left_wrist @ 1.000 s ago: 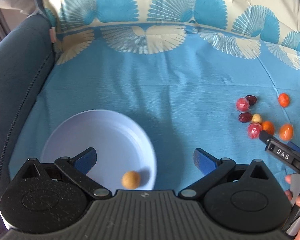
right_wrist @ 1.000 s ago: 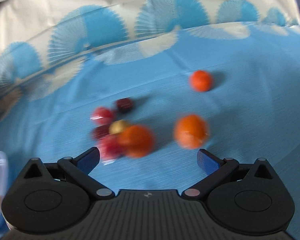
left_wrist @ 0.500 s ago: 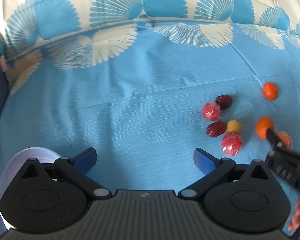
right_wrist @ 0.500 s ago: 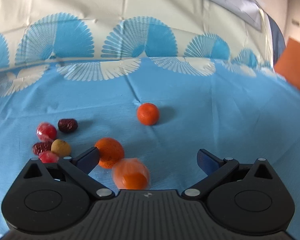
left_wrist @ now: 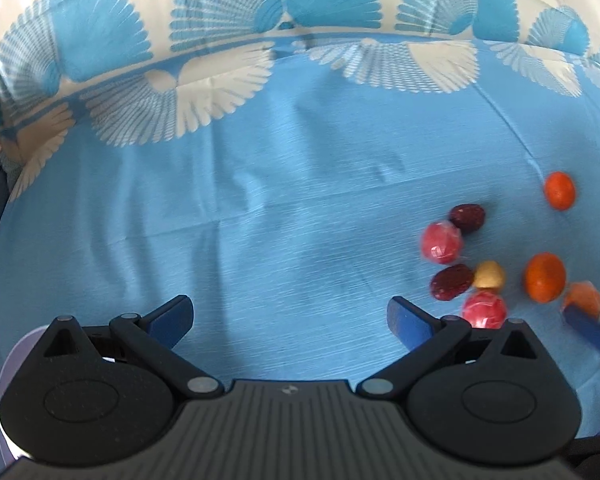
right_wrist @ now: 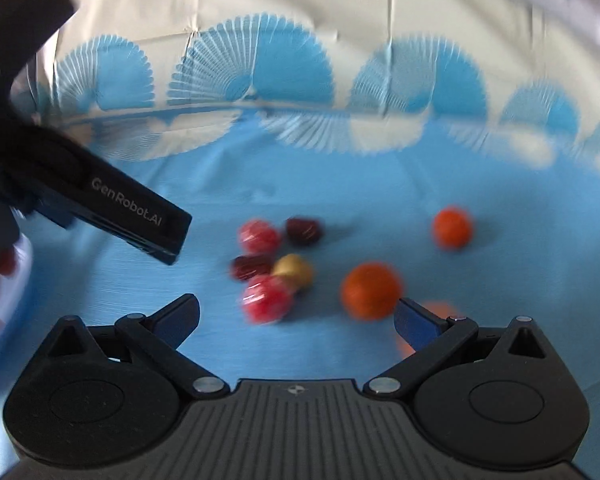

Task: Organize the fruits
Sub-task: 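Move both tools toward the remaining fruit cluster, then grasp the red date with the left gripper while the right grasps a tangerine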

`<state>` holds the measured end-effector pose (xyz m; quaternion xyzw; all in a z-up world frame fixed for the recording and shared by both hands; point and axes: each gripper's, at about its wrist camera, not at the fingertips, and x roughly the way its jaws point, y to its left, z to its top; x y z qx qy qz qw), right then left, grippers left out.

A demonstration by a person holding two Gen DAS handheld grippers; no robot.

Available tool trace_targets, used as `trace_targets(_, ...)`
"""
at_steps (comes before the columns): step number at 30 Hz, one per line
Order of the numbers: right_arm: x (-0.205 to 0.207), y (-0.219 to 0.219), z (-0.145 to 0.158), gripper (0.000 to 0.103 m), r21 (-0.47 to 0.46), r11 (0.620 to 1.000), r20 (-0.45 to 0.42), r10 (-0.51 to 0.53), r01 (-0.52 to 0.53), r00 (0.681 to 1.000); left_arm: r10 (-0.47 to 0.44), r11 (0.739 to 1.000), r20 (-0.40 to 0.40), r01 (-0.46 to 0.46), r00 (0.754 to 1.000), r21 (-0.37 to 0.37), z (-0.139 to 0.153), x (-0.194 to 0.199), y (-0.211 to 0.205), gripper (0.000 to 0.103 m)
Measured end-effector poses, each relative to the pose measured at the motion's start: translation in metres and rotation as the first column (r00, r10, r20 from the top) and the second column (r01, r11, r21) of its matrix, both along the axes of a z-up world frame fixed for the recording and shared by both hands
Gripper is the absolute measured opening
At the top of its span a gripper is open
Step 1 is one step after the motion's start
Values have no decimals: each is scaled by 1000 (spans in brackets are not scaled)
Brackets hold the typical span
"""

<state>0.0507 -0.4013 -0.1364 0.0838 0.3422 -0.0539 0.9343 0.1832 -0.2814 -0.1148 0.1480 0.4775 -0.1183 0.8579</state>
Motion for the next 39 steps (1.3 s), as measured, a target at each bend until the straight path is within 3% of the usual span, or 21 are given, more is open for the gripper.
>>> trace_targets(2, 2, -14, -7, 102, 138, 990, -41, -24, 29, 999, 5, 1000, -3, -5, 1000, 2, -1, 0, 1, 103)
trace_targets(4, 1, -29, -12, 102, 216, 972, -48, -78, 87, 996, -2, 1000, -7, 2, 1000, 3, -3, 0, -2, 103)
trace_targets(11, -8, -65, -17, 102, 121, 932, -37, -340, 342, 940, -90, 996, -28, 89, 996, -27, -11, -8, -26, 103)
trace_targets(17, -1, -64, -28, 102, -3, 942, -27, -335, 335, 942, -175, 984, -41, 175, 984, -17, -23, -9, -45, 103)
trace_targets(22, 7, -60, -35, 102, -111, 948, -38, -304, 298, 952, -237, 971, -61, 233, 970, -57, -28, 2, -53, 102)
trace_targets(27, 15, -66, -35, 102, -97, 950, -26, -301, 297, 953, -262, 960, -89, 251, 961, -122, -29, 10, -54, 94)
trace_targets(32, 16, -60, -31, 95, -81, 957, -46, -282, 277, 958, -311, 944, -74, 299, 948, -143, -24, 8, -54, 74)
trace_targets(39, 14, -49, -25, 78, -67, 964, -57, -261, 257, 964, -331, 935, -53, 320, 942, -150, -24, 4, -50, 69)
